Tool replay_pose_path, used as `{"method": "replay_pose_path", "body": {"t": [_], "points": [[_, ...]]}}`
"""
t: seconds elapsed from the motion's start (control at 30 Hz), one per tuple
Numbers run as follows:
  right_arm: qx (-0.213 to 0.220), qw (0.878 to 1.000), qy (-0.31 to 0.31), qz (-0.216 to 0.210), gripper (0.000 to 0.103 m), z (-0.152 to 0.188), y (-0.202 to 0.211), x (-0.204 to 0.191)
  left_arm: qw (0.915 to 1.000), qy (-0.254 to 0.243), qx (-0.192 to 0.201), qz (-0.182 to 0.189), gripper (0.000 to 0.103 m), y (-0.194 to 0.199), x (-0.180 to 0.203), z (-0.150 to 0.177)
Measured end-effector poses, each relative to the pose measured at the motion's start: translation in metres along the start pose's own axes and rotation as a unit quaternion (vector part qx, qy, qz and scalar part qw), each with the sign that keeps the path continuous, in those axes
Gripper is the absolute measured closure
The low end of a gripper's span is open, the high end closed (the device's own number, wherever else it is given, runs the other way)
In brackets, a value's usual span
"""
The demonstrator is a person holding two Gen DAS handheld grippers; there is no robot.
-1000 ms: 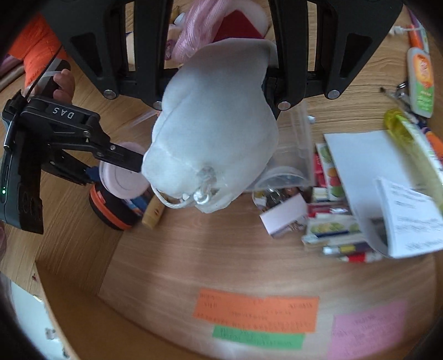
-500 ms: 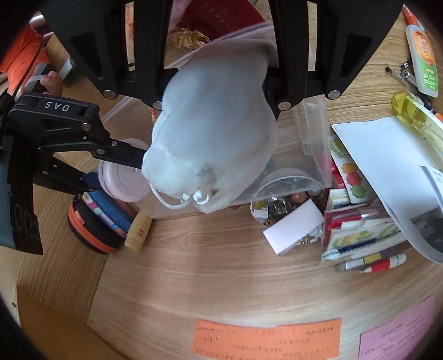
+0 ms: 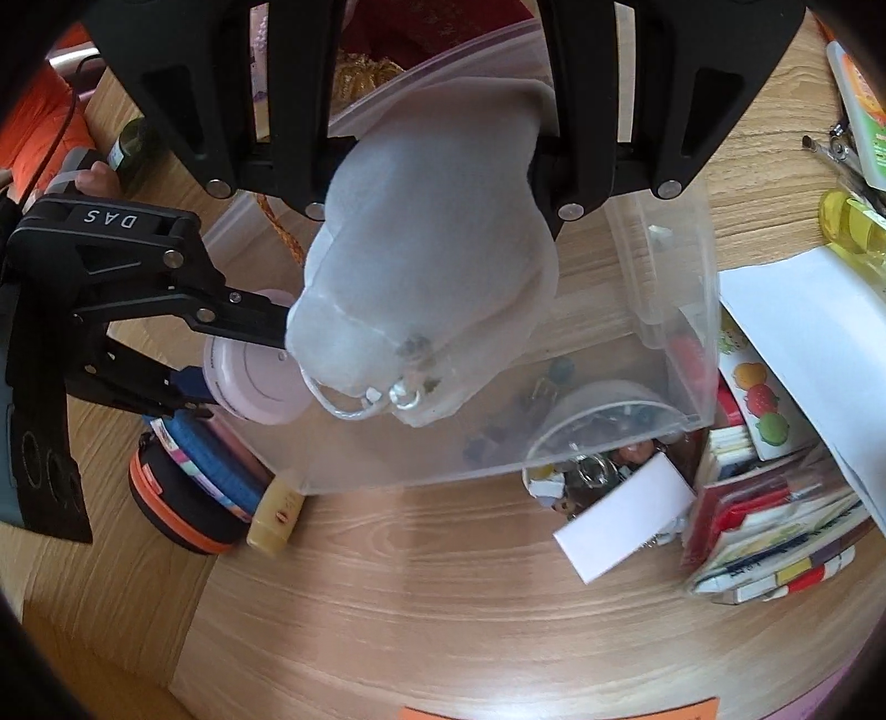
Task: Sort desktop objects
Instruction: 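Lower the pouch into the clear box and open the left gripper while the right gripper releases the brush there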
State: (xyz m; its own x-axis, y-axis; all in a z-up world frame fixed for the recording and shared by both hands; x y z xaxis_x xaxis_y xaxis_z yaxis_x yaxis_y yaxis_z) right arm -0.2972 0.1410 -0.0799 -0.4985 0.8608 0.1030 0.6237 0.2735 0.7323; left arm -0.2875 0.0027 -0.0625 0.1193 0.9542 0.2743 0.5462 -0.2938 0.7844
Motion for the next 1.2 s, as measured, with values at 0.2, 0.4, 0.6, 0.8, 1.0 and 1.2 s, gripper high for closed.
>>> {"method": "replay_pose_path", "body": {"t": [0.2, 0.4, 0.6, 0.8, 1.0, 1.2], "points": [[-0.009, 1.0, -0.002, -0.014, 0.051, 0.001, -0.003, -0.002, 0.9999, -0.006, 0.003, -0.011, 0.063, -0.003, -0.002, -0.005], [-0.017, 1.0, 0.002, -0.02, 0.05, 0.0, 0.0, -0.005, 0.9999, -0.007, 0.003, -0.009, 0.059, -0.003, -0.004, -0.009], [-0.025, 1.0, 0.01, -0.015, 0.047, -0.001, -0.003, -0.011, 1.0, -0.008, 0.002, -0.005, 0.056, -0.003, -0.003, -0.009], [-0.026, 0.999, 0.002, -0.044, 0.038, -0.001, 0.0, -0.016, 0.9999, -0.009, 0.0, -0.008, 0.055, -0.004, -0.001, -0.009], [-0.002, 0.999, 0.006, -0.036, 0.027, -0.006, 0.021, -0.017, 0.9999, -0.014, 0.004, 0.004, 0.036, 0.006, 0.004, -0.008], [0.024, 1.0, 0.014, -0.015, 0.022, -0.013, 0.041, -0.017, 0.9996, -0.003, 0.029, -0.003, 0.02, 0.023, -0.002, -0.01]]}}
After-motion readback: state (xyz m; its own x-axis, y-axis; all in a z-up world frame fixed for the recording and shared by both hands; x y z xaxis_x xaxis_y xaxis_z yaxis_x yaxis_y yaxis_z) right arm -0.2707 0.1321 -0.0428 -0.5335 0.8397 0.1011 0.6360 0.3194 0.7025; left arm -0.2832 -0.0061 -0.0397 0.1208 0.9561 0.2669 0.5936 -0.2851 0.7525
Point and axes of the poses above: each gripper's, at about its wrist camera, not at the fingertips, and y roughly against the way its jaws point, x to its right, z to its underside, the point moved 6 cm from there along -y, roughly the way its jaws point, and after that the axes turned 13 degrees about y, right-handed, at the moved point
